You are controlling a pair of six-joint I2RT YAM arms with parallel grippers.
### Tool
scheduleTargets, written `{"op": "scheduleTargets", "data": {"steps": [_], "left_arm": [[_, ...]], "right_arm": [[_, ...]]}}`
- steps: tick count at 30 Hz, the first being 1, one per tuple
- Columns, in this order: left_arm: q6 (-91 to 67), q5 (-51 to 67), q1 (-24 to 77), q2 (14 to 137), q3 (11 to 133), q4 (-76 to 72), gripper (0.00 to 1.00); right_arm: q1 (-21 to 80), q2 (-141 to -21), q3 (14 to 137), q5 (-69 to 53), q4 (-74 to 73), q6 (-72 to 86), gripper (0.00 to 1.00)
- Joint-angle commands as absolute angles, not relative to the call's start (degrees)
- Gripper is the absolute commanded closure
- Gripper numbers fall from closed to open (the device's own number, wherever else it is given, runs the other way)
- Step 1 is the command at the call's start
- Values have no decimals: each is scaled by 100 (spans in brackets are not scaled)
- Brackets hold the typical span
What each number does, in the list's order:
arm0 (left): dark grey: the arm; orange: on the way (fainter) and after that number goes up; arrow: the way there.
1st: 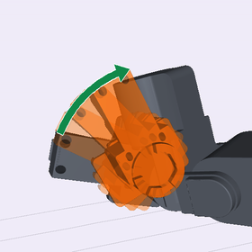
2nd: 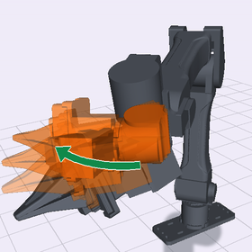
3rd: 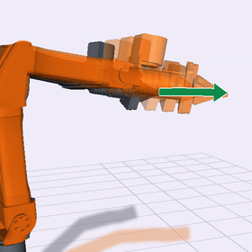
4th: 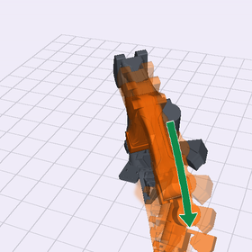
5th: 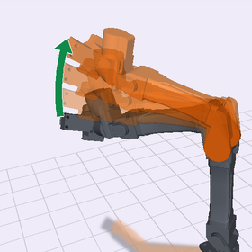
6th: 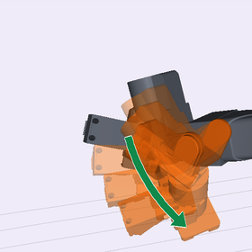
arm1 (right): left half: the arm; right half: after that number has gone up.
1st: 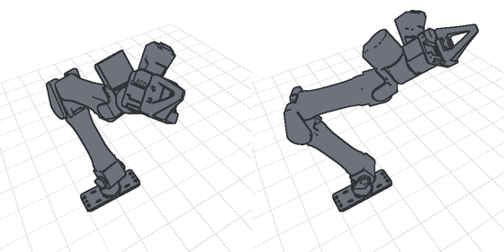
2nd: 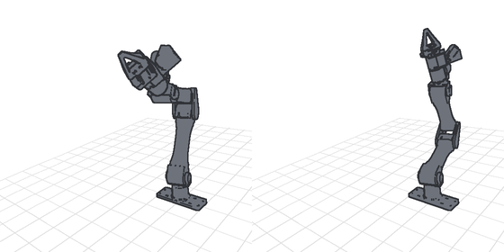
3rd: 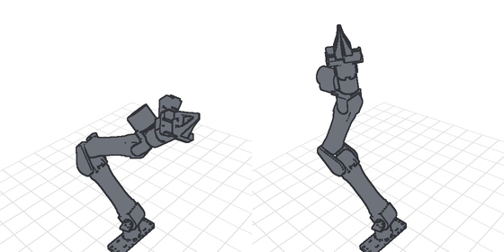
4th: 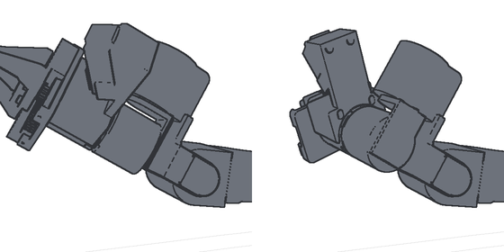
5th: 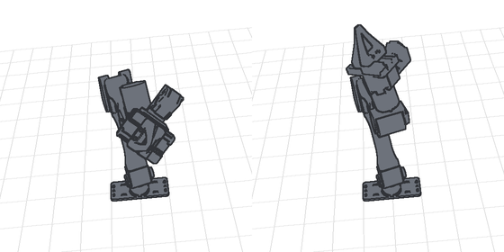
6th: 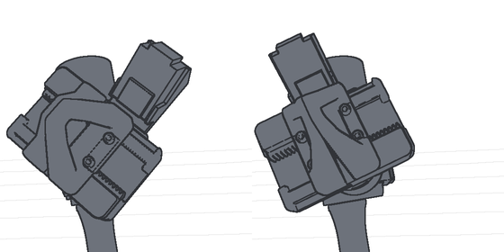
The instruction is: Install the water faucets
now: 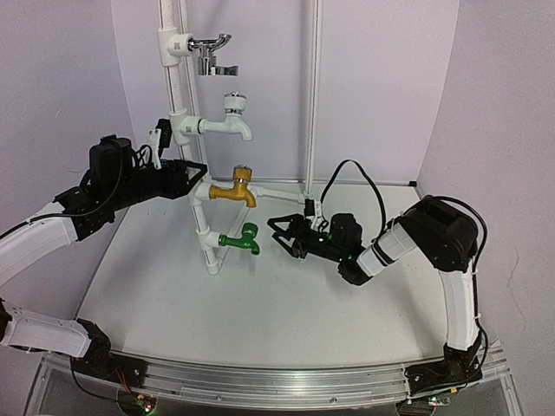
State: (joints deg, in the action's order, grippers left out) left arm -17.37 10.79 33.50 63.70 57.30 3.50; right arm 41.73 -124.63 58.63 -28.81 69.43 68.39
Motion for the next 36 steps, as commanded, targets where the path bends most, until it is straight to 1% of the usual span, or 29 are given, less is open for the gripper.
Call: {"op": "scheduleTargets", "data": {"steps": [1,6,8,12,14,16,18,21,26,30,34,36], "left_arm": [[-2742,1877,3477,6276,5657,722,100],[-2732,2015,3472,6291,5628,717,100],[-2722,2003,3469,6284,5626,721,100],[-2699,2044,3472,6303,5659,721,100],[-2704,2063,3466,6331,5670,720,100],[-2703,2059,3467,6341,5673,721,100],[-2698,2048,3466,6343,5664,723,100],[-2698,2061,3471,6358,5656,721,100],[-2677,2051,3469,6346,5685,729,100],[-2663,2052,3467,6339,5686,738,100],[-2665,2065,3463,6353,5688,737,100],[-2656,2065,3464,6355,5702,738,100]], "right_arm": [[4280,-11506,5276,-2937,6997,4252,26],[4505,-10807,4619,-3444,6943,-85,27],[4584,-10593,4460,-3743,6919,-1589,27],[4740,-10451,4621,-3992,6436,-3732,26],[4873,-10528,4768,-3846,6103,-4863,26],[5005,-10686,4903,-3591,6072,-5577,25],[5068,-10903,5098,-3353,6159,-6038,24],[5077,-11305,5409,-3063,6393,-6308,23],[5078,-11745,5887,-3054,6420,-6513,22],[5080,-12063,6151,-2704,6436,-6619,23],[5080,-12190,6270,-2488,6508,-6468,29],[5078,-12222,6272,-2498,6502,-6379,38]]}}
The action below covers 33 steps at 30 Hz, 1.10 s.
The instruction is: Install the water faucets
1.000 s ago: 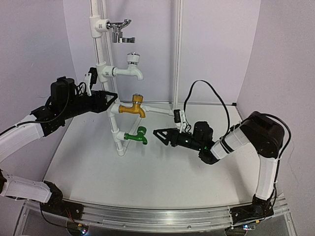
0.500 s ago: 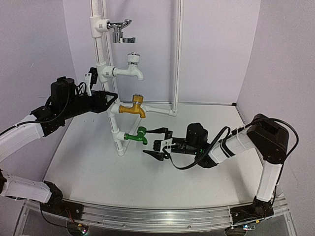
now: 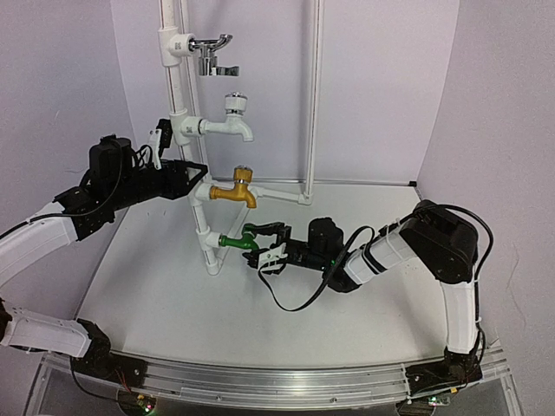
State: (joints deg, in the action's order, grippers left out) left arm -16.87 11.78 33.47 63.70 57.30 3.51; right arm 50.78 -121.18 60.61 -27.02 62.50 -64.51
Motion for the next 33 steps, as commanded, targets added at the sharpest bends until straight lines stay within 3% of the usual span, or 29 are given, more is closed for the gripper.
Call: {"op": "scheduleTargets", "data": {"steps": [1,7,14,18,22,27,31,33], "left_arm": [[-2651,2065,3463,6360,5708,738,100],[-2654,2070,3465,6372,5710,738,100],[-2654,2095,3464,6401,5724,737,100],[-2664,2142,3464,6406,5712,738,100],[-2655,2199,3463,6420,5713,738,100],[-2663,2195,3465,6380,5698,738,100],[-2674,2188,3464,6339,5670,738,100],[-2681,2192,3463,6316,5660,738,100]], "right_arm": [[5081,-12237,6268,-2484,6497,-6336,44],[5112,-12219,6103,-2444,6441,-5996,51],[5114,-12006,5904,-2834,6223,-3952,82],[5115,-11813,5810,-2939,6226,-1682,100],[5102,-11701,5774,-2983,6335,502,100],[4927,-11887,6115,-3013,6461,4684,100],[4803,-12581,6597,-3758,7307,7876,99],[4803,-12844,6569,-3662,8160,8734,87]]}}
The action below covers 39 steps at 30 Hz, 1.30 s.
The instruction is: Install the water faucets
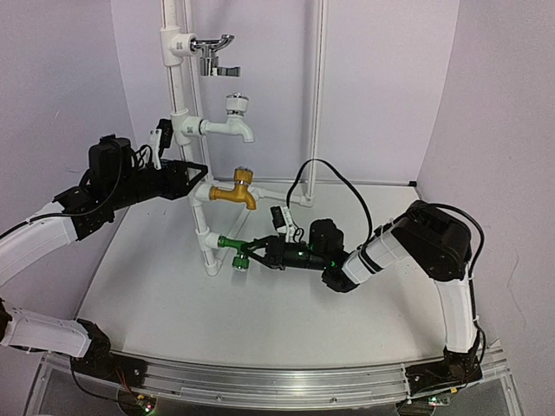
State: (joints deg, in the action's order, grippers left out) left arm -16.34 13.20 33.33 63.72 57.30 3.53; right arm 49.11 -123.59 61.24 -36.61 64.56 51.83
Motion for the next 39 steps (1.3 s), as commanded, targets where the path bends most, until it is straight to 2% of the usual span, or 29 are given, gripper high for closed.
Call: {"op": "scheduleTargets", "data": {"steps": [1,4,6,9,12,15,20,23,26,29,39], "left_arm": [[-2687,2191,3465,6301,5647,738,100],[-2696,2160,3463,6259,5626,738,100],[-2695,2144,3471,6247,5621,738,100],[-2689,2142,3463,6240,5623,738,100],[-2682,2156,3464,6262,5633,741,100],[-2672,2144,3463,6255,5633,746,100],[-2663,2115,3467,6260,5623,751,100],[-2667,2138,3467,6305,5630,747,100],[-2655,2145,3464,6337,5651,747,100],[-2646,2113,3465,6319,5660,747,100],[-2604,2077,3465,6313,5687,755,100]], "right_arm": [[4798,-12898,6513,-3567,8473,9003,77],[4745,-12718,6148,-3296,8607,8848,48],[4711,-12424,5800,-3154,8532,8050,37],[4677,-11900,5202,-2801,8151,6595,24],[4668,-11380,4743,-2543,7469,5012,18],[4675,-10787,4505,-2476,6641,2963,13],[4889,-9898,4403,-2572,5414,-1303,11],[5186,-9754,4683,-2594,4373,-3677,10],[5421,-9935,4844,-2281,4254,-5532,9],[5515,-10228,5019,-2107,4535,-6428,9],[5611,-11222,5791,-1574,4970,-7775,12]]}}
